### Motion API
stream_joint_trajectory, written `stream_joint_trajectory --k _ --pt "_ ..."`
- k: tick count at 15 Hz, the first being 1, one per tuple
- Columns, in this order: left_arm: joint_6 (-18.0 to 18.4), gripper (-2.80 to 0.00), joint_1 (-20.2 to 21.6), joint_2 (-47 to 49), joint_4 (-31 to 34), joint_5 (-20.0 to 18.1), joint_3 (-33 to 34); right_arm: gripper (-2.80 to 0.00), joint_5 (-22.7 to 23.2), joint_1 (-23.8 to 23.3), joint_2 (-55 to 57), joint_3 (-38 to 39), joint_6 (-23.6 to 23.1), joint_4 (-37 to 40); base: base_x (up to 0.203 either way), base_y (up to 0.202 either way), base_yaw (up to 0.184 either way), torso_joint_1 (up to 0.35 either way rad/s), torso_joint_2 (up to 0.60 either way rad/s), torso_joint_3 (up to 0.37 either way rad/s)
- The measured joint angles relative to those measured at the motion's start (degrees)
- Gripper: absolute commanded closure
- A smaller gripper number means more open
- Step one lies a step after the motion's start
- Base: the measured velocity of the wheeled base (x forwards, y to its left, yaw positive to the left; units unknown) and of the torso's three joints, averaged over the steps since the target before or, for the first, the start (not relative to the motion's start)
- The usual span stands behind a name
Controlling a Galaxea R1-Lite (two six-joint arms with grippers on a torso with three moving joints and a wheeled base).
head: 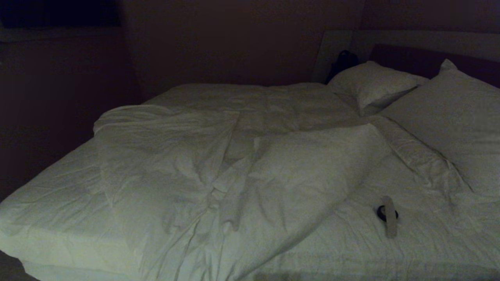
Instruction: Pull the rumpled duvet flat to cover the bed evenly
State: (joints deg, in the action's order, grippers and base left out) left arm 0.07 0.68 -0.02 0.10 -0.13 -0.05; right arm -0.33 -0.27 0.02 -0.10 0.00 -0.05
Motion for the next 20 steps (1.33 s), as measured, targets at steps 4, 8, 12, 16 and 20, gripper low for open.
stream_joint_trajectory --k 4,8,12,16,20 --pt "0.0 0.0 0.0 0.0 0.0 0.0 0.0 0.0 0.0 0.0 0.0 0.0 -0.4 -0.1 0.0 0.0 0.0 0.0 0.0 0.0" --pt "0.0 0.0 0.0 0.0 0.0 0.0 0.0 0.0 0.0 0.0 0.0 0.0 0.0 0.0 0.0 0.0 0.0 0.0 0.0 0.0" --pt "0.0 0.0 0.0 0.0 0.0 0.0 0.0 0.0 0.0 0.0 0.0 0.0 -0.2 -0.1 0.0 0.0 0.0 0.0 0.0 0.0" --pt "0.0 0.0 0.0 0.0 0.0 0.1 0.0 0.0 -0.2 0.0 0.0 0.0 -0.5 0.0 0.0 0.0 0.0 0.0 0.0 0.0" --pt "0.0 0.0 0.0 0.0 0.0 0.0 0.0 0.0 -0.6 0.0 0.1 -3.0 -0.6 1.2 0.0 0.0 0.0 0.0 0.0 0.0"
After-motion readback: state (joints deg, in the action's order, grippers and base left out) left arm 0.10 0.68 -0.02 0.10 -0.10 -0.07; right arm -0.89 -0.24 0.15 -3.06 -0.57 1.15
